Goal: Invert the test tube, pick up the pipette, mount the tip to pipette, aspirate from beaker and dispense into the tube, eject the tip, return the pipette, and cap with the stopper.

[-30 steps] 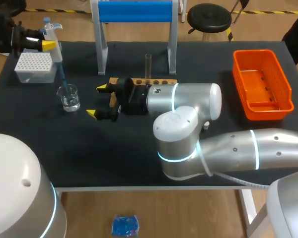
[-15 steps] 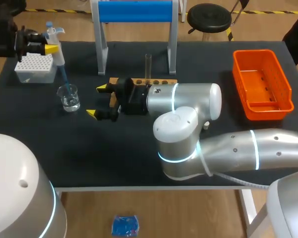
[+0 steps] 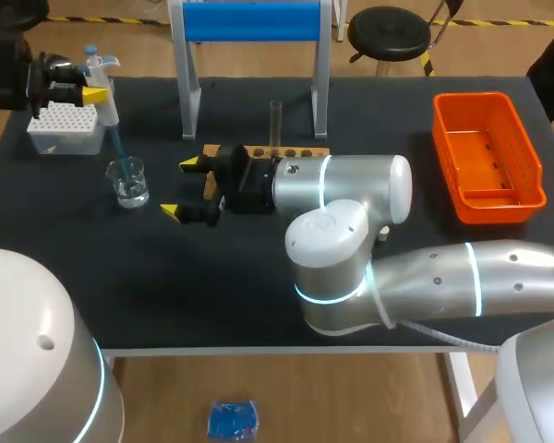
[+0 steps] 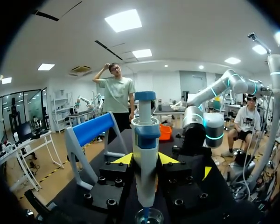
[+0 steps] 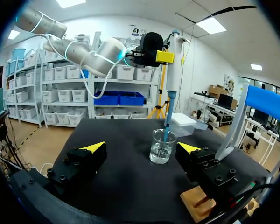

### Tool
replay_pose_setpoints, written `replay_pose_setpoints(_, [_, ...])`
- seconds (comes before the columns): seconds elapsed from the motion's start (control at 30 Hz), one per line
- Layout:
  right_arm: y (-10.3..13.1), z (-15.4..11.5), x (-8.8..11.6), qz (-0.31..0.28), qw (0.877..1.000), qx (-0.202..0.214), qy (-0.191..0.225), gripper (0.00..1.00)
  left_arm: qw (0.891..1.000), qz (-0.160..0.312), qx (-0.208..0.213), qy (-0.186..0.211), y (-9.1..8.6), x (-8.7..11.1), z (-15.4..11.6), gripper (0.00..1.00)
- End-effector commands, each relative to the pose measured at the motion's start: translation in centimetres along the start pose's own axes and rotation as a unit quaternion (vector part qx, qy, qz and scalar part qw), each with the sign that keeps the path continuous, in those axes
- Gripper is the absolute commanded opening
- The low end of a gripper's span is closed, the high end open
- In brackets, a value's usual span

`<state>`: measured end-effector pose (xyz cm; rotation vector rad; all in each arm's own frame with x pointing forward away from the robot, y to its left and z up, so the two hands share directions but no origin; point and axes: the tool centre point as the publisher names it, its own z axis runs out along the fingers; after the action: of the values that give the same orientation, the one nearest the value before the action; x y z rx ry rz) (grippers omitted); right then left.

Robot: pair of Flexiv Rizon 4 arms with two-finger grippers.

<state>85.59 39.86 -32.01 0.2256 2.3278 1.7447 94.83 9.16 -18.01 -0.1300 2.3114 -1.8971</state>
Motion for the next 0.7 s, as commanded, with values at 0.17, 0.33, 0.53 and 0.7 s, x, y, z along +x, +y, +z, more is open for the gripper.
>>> replay_pose_setpoints(0.17, [-0.07,-0.05,0.00,0.000,1.000,-0.001,0.000,1.00,1.000,-0.002,0.002,0.000,0.33,-0.06,0.15,0.00])
replay_pose_setpoints(0.33, [-0.07,-0.05,0.00,0.000,1.000,-0.001,0.000,1.00,1.000,-0.006,0.002,-0.001,0.67,0.02,0.24,0.00])
replay_pose_setpoints(0.53, [-0.07,-0.05,0.00,0.000,1.000,-0.001,0.000,1.00,1.000,-0.010,-0.001,-0.001,0.90,0.07,0.30,0.00])
replay_pose_setpoints(0.7, [-0.07,-0.05,0.00,0.000,1.000,-0.001,0.000,1.00,1.000,-0.011,-0.002,-0.001,0.98,0.09,0.38,0.00])
